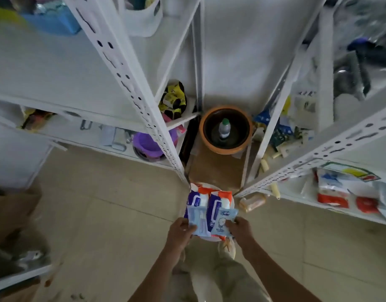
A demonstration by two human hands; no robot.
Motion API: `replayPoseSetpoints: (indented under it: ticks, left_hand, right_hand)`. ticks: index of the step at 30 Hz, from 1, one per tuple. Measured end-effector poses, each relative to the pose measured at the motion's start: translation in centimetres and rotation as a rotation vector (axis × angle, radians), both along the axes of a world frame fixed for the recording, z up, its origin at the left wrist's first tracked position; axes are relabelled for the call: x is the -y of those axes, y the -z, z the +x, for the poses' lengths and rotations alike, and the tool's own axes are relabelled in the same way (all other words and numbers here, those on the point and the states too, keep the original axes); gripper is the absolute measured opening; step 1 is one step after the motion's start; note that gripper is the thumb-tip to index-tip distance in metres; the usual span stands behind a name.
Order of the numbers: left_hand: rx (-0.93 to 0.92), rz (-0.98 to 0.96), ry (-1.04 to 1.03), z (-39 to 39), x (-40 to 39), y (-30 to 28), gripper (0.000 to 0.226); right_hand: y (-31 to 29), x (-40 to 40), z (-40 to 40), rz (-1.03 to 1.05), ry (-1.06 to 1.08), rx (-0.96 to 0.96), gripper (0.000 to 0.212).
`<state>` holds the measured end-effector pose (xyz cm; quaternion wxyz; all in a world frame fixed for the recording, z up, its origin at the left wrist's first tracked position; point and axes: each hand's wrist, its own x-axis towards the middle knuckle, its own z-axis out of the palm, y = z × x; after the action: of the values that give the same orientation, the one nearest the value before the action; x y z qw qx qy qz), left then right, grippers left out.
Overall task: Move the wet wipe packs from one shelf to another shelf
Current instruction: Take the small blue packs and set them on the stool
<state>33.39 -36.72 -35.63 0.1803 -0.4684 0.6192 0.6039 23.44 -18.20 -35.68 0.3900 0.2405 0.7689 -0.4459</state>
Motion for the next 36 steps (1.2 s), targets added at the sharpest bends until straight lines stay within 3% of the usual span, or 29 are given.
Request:
replayPoseSetpoints:
  ticks: [4, 11, 16, 21, 27, 36]
  left_hand:
    - [0.022, 0.07, 0.091, -0.9, 2.4, 4.2, 0.02]
    - [-0.015, 0.102, 0.141, -2.6, 5.1, 9.3, 0.034]
    - [-0.002, 0.026, 0.204, -2.6, 6.3, 12.7, 0.031]
    - [-0.022, -0.277, 0.39, -2.4, 5.6, 14.5, 0.028]
    - [0.014, -0.335, 0.617, -2.6, 5.2, 14.9, 0.034]
    - [0.007, -0.389, 0.624, -3.7, 5.7, 15.6, 0.024]
  right_hand:
    - [5.6, 1.3, -0.3, 0.012, 0.116, 0.014, 0.028]
    - [12.6, 2.7, -0.1, 0.028, 0.184, -0.04, 0.021]
    - [12.5, 4.5, 0.5, 0.18, 0.085, -0.146, 0.029]
    - [12.5, 5.6, 0.6, 0.331, 0.046, -0.293, 0.033]
    - [12.9, 5.2, 1.0, 0.441, -0.065, -0.266, 0.04]
    - [14.0, 5.0, 1.8, 0.509, -0.11, -0.282, 0.044]
